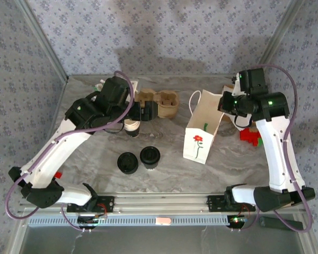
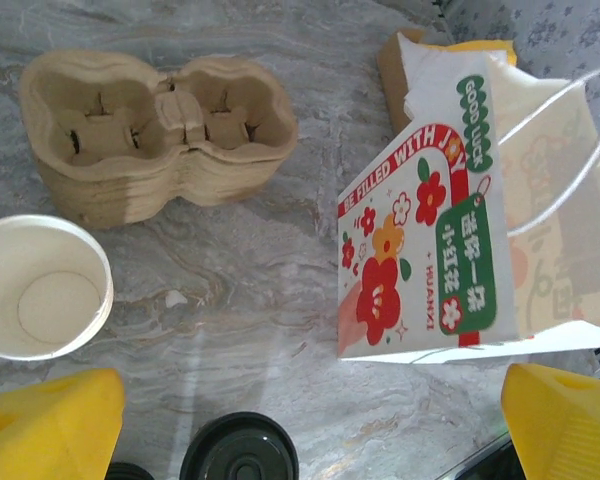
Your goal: Pack the takeout coffee
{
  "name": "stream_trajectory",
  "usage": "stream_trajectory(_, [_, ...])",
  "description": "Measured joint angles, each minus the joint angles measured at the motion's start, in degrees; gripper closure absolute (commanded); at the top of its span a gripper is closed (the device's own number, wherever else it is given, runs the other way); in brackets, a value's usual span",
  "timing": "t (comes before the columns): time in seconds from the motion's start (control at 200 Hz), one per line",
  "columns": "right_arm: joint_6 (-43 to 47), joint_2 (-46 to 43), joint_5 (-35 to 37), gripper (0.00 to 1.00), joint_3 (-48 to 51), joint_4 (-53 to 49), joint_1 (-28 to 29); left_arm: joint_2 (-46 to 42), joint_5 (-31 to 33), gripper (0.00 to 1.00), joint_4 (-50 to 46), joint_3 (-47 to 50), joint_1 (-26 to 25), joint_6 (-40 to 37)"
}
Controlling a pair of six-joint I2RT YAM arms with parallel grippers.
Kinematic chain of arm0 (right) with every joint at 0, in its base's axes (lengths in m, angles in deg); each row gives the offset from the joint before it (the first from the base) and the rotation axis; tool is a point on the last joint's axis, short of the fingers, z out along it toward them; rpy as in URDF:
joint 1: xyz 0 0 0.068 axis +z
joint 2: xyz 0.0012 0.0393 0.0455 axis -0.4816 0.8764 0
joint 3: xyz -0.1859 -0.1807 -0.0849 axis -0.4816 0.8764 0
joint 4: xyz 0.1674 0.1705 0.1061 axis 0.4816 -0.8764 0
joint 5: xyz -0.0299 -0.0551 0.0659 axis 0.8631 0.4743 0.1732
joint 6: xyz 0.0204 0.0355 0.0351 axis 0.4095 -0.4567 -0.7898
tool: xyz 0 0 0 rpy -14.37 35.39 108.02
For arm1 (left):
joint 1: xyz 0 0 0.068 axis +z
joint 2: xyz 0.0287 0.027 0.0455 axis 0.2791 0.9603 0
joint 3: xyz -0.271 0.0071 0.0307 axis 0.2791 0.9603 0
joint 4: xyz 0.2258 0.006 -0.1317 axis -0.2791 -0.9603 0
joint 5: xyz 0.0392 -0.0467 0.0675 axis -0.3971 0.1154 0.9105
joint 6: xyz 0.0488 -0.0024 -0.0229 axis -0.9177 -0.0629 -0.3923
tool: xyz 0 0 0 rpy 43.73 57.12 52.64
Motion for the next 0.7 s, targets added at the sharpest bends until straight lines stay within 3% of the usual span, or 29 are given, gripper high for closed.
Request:
stream_trajectory(0.18, [0.7,-0.2,0.5,0.58,0.4,-1.7,0.0,4.7,-1.0,0.01,-1.9,-8.3,-0.5,-2.7])
stream_trajectory(0.425, [2.9,-1.6,4.3,0.40,-0.5,-4.5,-0.2,14.4,-1.7,0.00,-5.3,-20.6,-4.6,-5.1])
stream_trajectory(0.705, [4.3,-3.8,8.3,0.37,-3.3,-7.3,-0.3,29.7,-0.4,0.01,-9.3,-37.5,-8.2,-7.6])
